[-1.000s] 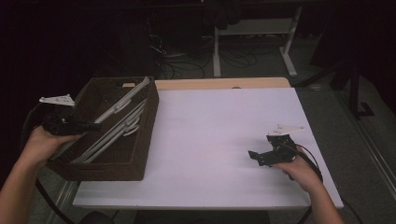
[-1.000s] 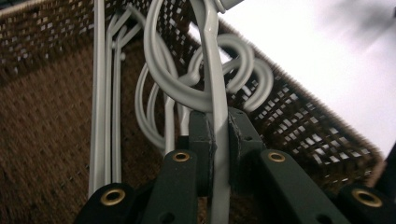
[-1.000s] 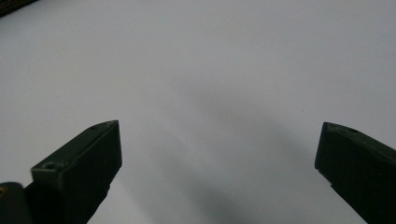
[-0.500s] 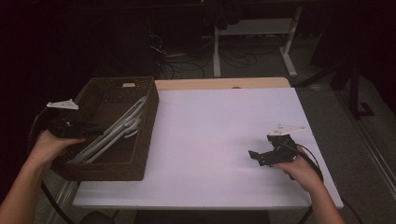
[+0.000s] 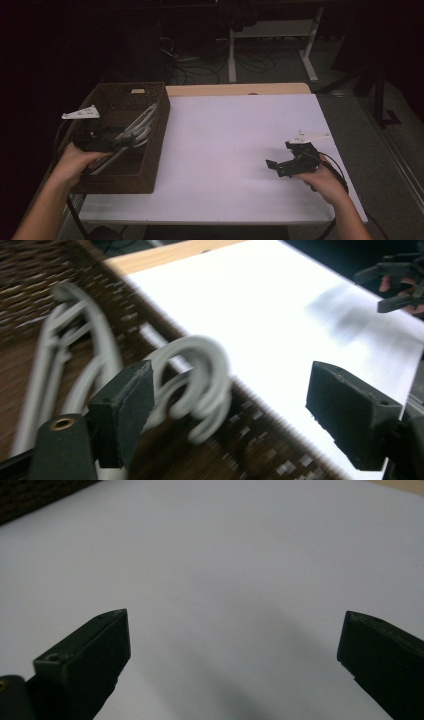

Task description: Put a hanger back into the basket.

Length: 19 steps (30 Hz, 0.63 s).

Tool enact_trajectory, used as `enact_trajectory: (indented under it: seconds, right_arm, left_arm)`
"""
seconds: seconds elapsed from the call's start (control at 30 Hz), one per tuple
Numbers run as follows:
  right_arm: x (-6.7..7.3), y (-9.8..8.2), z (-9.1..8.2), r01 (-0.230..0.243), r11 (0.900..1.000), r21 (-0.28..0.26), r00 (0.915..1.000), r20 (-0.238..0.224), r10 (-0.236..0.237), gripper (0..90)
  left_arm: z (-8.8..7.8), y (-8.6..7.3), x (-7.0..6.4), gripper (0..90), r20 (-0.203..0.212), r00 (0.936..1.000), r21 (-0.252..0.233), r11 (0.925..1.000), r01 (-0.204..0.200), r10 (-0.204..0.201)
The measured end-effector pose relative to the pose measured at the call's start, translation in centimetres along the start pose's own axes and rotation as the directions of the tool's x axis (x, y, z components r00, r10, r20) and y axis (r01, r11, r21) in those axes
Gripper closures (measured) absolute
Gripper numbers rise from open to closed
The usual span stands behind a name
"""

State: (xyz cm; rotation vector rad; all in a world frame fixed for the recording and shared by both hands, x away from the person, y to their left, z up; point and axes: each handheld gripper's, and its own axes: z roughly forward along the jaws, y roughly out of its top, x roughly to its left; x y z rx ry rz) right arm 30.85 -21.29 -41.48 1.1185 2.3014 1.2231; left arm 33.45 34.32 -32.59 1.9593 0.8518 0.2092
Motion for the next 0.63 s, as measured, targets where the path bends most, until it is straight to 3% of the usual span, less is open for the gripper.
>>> enact_trajectory:
  seconds: [0.27, 0.43, 0.63]
  right_arm:
    - [1.1, 2.4, -2.7, 0.038, 0.997, -0.07, 0.9965, -0.071, -0.043, 0.5]
    - [1.7, 3.8, -4.2, 0.066, 0.992, -0.108, 0.9928, -0.092, -0.076, 0.5]
    - [1.8, 4.6, -4.8, 0.084, 0.988, -0.127, 0.9916, -0.087, -0.096, 0.5]
  left_arm:
    - [2.7, -0.1, -2.6, 12.6, 0.053, 0.9948, 0.0, 0.9962, -0.088, 0.088]
    - [3.4, -0.3, -2.9, 3.5, 0.086, 0.9917, -0.003, 0.9954, -0.095, 0.095]
    - [3.5, -0.5, -3.0, 1.4, 0.091, 0.9909, -0.007, 0.9951, -0.099, 0.099]
